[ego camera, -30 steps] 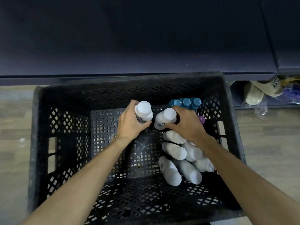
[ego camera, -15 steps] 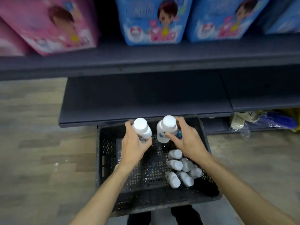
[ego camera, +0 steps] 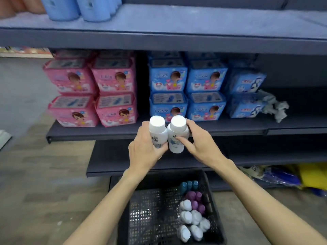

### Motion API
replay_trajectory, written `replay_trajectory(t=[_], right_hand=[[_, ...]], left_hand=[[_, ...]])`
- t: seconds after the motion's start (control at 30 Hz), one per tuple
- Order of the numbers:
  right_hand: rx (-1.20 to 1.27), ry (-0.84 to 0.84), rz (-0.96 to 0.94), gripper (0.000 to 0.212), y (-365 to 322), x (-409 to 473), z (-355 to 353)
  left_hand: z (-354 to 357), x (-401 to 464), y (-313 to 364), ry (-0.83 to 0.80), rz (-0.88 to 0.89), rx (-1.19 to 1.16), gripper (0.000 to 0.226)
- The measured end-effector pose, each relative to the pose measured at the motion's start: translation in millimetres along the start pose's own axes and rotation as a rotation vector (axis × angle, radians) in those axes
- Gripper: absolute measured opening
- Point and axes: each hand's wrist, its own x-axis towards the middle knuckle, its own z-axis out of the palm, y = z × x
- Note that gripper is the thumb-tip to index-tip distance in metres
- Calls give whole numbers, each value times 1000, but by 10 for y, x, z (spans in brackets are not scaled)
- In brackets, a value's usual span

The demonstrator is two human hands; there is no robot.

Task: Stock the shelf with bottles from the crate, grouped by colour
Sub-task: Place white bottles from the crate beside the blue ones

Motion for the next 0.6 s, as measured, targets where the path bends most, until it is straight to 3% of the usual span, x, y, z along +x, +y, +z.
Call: replay_trajectory(t=[0.3,0.6], right_hand=[[-66,136,-189,49,-833,418,-967],[28,241,-245,40,-1671,865,-1982]], left_hand=[[-876,453,793,169,147,38,61],[-1826,1028,1602,306,229,61,62]])
